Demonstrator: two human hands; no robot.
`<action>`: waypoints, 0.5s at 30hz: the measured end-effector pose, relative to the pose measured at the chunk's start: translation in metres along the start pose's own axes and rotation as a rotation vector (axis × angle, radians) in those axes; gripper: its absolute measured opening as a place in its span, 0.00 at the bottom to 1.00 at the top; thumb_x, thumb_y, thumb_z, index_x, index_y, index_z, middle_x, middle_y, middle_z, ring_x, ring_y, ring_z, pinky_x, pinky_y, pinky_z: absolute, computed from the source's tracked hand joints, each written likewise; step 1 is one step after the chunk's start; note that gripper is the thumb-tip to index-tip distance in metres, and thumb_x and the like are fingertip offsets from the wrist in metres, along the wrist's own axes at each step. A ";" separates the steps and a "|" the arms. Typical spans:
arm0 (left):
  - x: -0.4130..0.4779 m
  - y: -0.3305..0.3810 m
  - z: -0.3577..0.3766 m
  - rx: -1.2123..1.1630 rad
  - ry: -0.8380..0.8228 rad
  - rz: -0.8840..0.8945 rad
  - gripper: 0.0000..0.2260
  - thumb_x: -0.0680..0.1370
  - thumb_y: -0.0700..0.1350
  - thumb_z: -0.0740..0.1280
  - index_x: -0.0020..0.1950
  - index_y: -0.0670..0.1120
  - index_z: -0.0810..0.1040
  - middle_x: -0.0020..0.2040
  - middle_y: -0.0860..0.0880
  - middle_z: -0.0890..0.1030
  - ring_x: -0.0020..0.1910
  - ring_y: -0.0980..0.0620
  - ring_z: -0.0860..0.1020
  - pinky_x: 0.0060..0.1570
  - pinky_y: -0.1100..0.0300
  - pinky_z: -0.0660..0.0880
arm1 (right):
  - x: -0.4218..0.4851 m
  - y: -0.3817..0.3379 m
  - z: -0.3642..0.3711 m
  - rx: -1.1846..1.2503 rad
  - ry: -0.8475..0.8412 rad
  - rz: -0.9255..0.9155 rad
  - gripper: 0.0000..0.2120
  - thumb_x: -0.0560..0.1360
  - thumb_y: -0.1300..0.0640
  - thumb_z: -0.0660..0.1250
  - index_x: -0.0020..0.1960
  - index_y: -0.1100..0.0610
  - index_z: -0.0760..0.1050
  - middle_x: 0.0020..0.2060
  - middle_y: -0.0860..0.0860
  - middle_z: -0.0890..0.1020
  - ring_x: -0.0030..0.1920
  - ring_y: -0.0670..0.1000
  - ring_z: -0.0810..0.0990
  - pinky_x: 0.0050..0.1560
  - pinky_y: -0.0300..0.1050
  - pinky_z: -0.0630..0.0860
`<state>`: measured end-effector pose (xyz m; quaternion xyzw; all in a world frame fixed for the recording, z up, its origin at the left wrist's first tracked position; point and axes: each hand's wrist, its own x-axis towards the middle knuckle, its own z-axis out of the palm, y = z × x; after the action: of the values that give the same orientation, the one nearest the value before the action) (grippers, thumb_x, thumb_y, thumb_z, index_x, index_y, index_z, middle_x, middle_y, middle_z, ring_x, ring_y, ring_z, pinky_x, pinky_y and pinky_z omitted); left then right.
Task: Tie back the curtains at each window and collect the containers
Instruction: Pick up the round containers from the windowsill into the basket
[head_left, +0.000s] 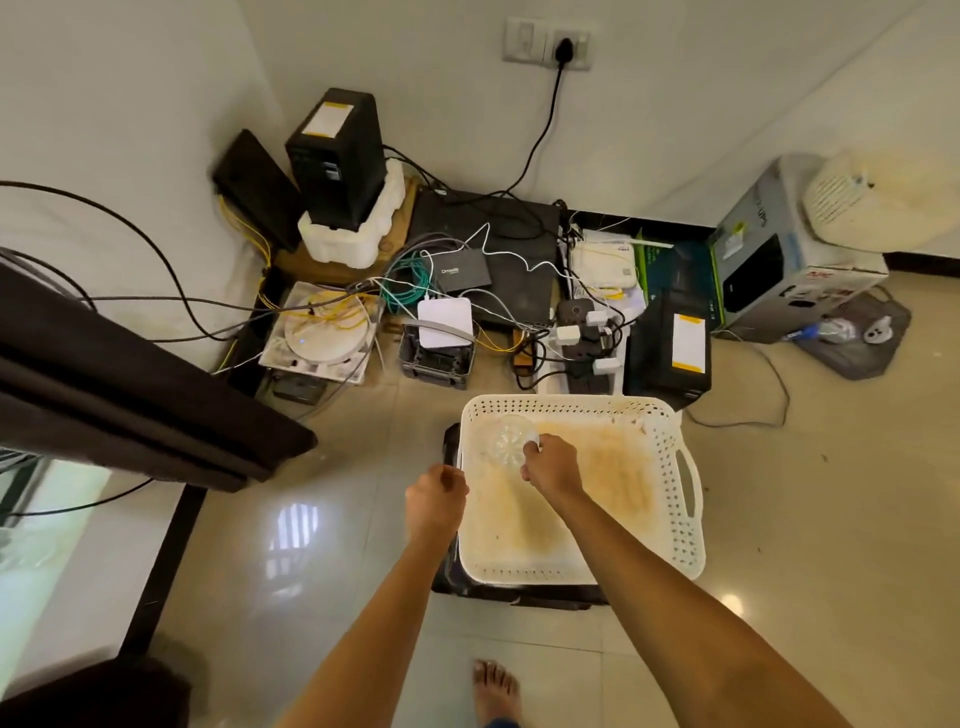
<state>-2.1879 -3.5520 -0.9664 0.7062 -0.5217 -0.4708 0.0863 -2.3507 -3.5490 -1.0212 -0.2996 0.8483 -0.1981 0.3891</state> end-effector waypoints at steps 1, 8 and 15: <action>0.004 0.000 0.000 0.009 0.022 -0.009 0.10 0.79 0.44 0.60 0.51 0.42 0.79 0.45 0.47 0.83 0.40 0.51 0.79 0.34 0.64 0.71 | 0.006 0.001 0.004 0.005 0.002 0.007 0.15 0.77 0.55 0.58 0.53 0.64 0.77 0.46 0.63 0.83 0.47 0.62 0.82 0.51 0.53 0.79; 0.034 -0.007 0.002 0.041 0.097 -0.048 0.11 0.79 0.45 0.60 0.51 0.41 0.79 0.43 0.46 0.82 0.39 0.50 0.78 0.35 0.62 0.69 | 0.030 0.004 0.021 0.004 0.021 0.045 0.14 0.78 0.56 0.57 0.49 0.64 0.76 0.47 0.64 0.82 0.47 0.63 0.82 0.48 0.54 0.80; 0.037 -0.006 0.002 -0.015 0.093 -0.097 0.10 0.79 0.44 0.60 0.49 0.42 0.80 0.42 0.46 0.82 0.40 0.49 0.79 0.38 0.61 0.71 | -0.004 -0.024 -0.001 -0.361 0.025 0.026 0.30 0.81 0.44 0.53 0.74 0.62 0.54 0.56 0.60 0.79 0.54 0.61 0.80 0.48 0.51 0.75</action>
<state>-2.1849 -3.5790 -0.9916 0.7510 -0.4789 -0.4450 0.0927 -2.3408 -3.5646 -1.0050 -0.3513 0.8786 -0.0414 0.3208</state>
